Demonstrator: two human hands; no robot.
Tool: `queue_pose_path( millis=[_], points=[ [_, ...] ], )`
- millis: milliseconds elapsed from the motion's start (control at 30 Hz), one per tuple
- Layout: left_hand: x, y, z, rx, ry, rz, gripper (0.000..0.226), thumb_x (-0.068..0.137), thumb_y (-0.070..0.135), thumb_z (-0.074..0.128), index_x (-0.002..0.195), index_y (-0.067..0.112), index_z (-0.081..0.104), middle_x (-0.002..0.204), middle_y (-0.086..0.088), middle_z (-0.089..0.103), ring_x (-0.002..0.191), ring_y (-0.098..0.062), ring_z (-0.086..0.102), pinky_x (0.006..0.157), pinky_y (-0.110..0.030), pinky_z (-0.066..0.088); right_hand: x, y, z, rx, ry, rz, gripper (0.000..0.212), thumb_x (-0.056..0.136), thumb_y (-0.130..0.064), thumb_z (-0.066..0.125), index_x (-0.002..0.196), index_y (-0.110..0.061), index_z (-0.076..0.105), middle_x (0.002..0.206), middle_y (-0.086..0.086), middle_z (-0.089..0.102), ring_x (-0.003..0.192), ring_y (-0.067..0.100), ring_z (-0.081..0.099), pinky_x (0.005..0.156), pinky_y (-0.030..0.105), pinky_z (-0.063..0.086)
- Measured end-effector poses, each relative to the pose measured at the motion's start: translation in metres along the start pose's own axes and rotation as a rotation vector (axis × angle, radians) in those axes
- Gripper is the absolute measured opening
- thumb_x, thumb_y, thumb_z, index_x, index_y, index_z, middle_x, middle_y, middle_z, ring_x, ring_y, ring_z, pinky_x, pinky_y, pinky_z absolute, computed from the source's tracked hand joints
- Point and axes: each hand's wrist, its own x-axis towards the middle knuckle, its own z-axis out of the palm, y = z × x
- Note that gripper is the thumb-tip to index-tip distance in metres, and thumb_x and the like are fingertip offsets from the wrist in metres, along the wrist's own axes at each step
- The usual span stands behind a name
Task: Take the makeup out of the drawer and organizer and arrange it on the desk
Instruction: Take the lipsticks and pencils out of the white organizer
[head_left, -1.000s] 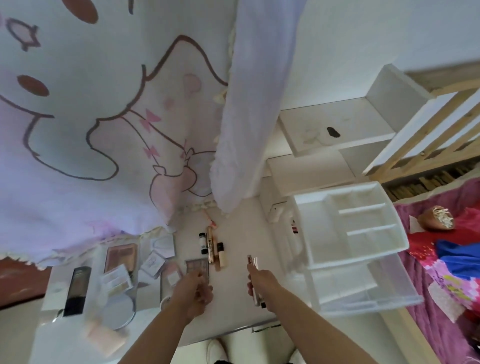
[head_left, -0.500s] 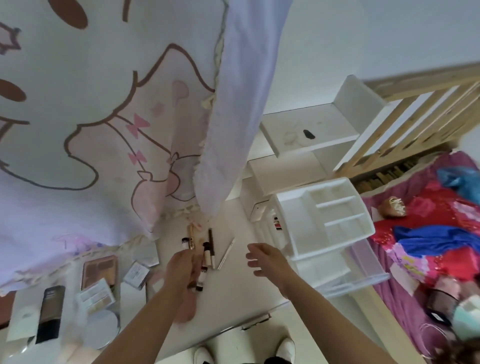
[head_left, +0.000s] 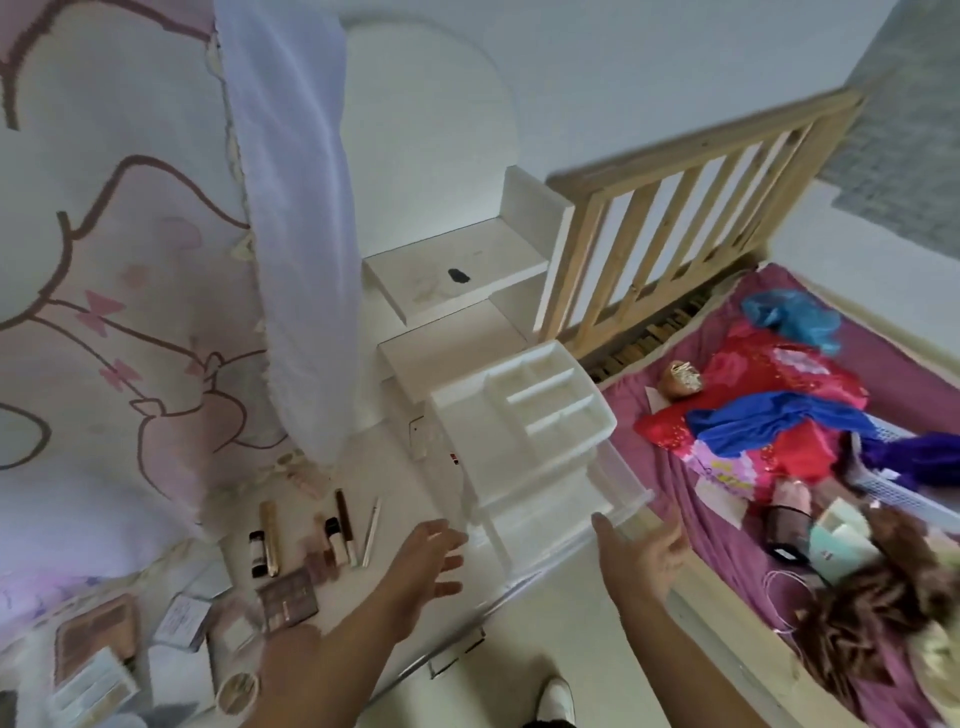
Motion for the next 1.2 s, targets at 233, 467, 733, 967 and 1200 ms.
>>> queue_pose_path(
  millis=[233,467,733,967,1200],
  points=[
    [0.001,0.017,0.034,0.056,0.022,0.059,0.058,0.089,0.039,0.069,0.136,0.023,0.039,0.124,-0.004,0.057,0.11,-0.022,0.061,0.082,-0.04,0.058,0.02,-0.005,-0.013,0.433,-0.44,0.271,0.012,0.09,-0.01,0.055,0.082,-0.001,0.059,0.089,0.018,0.065,0.068,0.03,0.065,0.059,0.033,0.056],
    [0.007,0.017,0.041,0.158,0.138,0.06,0.051,0.09,0.029,0.065,0.136,0.021,0.044,0.117,-0.007,0.062,0.101,-0.023,0.065,0.074,-0.036,0.058,0.027,0.017,-0.014,0.387,-0.322,0.186,0.017,0.088,-0.014,0.052,0.086,0.002,0.057,0.078,0.017,0.068,0.056,0.024,0.061,0.043,0.026,0.04],
    [0.003,0.026,0.05,0.249,0.194,0.141,0.042,0.091,0.021,0.064,0.13,0.022,0.047,0.112,-0.002,0.062,0.101,-0.017,0.059,0.088,-0.043,0.055,0.042,-0.017,0.004,0.711,-0.591,0.358,0.038,0.094,-0.029,0.062,0.122,-0.006,0.052,0.105,0.015,0.059,0.082,0.029,0.066,0.081,0.038,0.057],
    [0.006,0.037,0.051,0.35,0.224,0.221,0.045,0.093,0.025,0.063,0.135,0.025,0.045,0.126,-0.002,0.053,0.108,-0.016,0.056,0.083,-0.034,0.052,0.048,-0.055,0.021,0.886,-0.792,0.289,0.045,0.102,-0.034,0.044,0.143,-0.017,0.04,0.141,0.001,0.037,0.119,0.03,0.056,0.104,0.047,0.047],
    [0.019,-0.026,0.034,0.881,0.269,0.12,0.056,0.092,0.036,0.059,0.142,0.022,0.039,0.132,-0.005,0.047,0.109,-0.017,0.057,0.093,-0.031,0.048,0.063,0.017,0.035,0.424,-0.695,0.407,0.011,0.098,-0.023,0.051,0.104,-0.018,0.058,0.113,0.006,0.053,0.095,0.022,0.058,0.078,0.036,0.051]
  ],
)
